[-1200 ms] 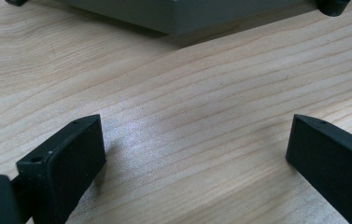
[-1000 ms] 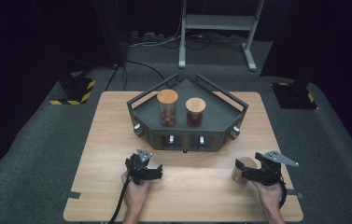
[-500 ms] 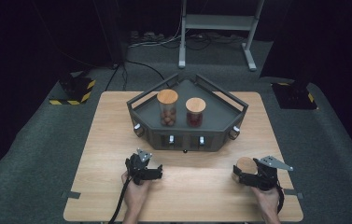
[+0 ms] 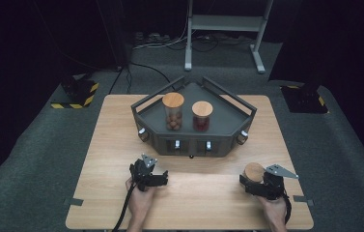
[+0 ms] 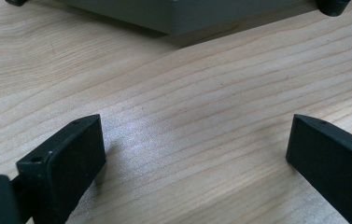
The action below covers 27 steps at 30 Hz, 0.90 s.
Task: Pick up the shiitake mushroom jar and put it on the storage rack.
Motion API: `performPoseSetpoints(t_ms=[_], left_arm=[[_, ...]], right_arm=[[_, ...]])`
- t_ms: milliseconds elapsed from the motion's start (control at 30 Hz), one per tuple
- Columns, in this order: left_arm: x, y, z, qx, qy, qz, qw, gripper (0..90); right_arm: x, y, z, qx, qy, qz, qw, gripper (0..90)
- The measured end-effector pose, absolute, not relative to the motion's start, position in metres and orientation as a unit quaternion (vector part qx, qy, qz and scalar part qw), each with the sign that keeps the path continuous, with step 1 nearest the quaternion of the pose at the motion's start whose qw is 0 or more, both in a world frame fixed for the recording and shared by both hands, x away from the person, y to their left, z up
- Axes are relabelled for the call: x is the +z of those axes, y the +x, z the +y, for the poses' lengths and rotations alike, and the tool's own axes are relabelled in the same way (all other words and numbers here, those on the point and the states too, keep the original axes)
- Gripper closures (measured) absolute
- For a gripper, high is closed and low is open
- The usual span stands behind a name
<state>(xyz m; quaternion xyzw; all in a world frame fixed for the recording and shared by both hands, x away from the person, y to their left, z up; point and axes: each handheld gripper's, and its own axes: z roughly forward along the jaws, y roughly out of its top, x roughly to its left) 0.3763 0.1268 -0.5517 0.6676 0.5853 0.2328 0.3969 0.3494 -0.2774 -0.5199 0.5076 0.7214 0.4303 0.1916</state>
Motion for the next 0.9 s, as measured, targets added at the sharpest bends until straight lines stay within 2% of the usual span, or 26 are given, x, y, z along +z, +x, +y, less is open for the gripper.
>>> performPoseSetpoints(t_ms=[900], left_arm=[[-0.552, 0.376, 0.127, 0.233, 0.668, 0.585, 0.397, 4.3]], right_arm=[[-0.534, 0.349, -0.273, 0.41, 0.514, 0.725, 0.206, 16.5]])
